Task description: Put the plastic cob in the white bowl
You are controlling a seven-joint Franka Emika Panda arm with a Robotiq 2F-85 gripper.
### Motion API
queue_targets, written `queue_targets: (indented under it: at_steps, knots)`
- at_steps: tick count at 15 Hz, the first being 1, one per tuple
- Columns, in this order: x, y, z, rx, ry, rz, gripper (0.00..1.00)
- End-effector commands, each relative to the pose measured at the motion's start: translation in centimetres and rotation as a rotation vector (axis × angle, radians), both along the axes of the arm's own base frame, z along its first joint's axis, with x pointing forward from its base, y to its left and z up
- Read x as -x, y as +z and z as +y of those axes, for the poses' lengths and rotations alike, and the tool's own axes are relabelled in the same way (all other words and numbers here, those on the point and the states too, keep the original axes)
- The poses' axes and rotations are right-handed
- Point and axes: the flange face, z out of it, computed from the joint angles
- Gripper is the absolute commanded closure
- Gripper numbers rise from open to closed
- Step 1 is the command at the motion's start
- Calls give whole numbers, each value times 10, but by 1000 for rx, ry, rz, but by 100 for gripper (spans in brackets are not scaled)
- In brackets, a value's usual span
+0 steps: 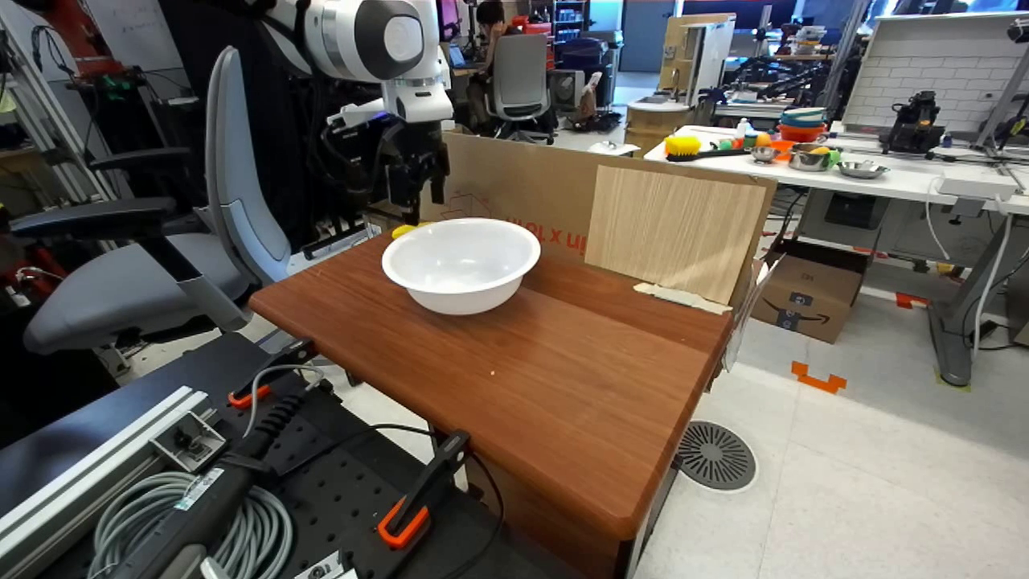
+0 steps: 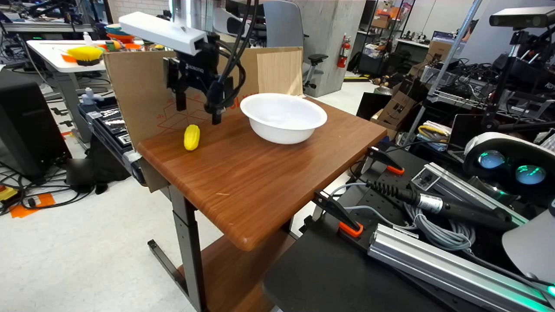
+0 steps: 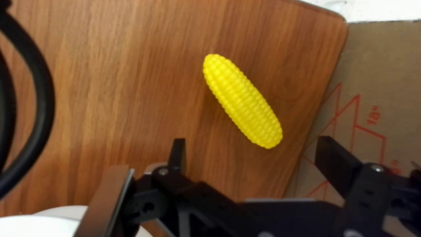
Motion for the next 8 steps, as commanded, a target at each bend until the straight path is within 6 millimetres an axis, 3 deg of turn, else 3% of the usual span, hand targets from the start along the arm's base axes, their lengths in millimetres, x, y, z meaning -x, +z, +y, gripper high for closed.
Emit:
queue_targets:
  at_steps: [1,6,7,8]
  knots:
    - [11,-14,9,50,39,42,0]
    - [13,-32,16,63,97,65,0]
    - [10,-35,15,59,112,62,4]
    - [8,-36,15,47,128,62,26]
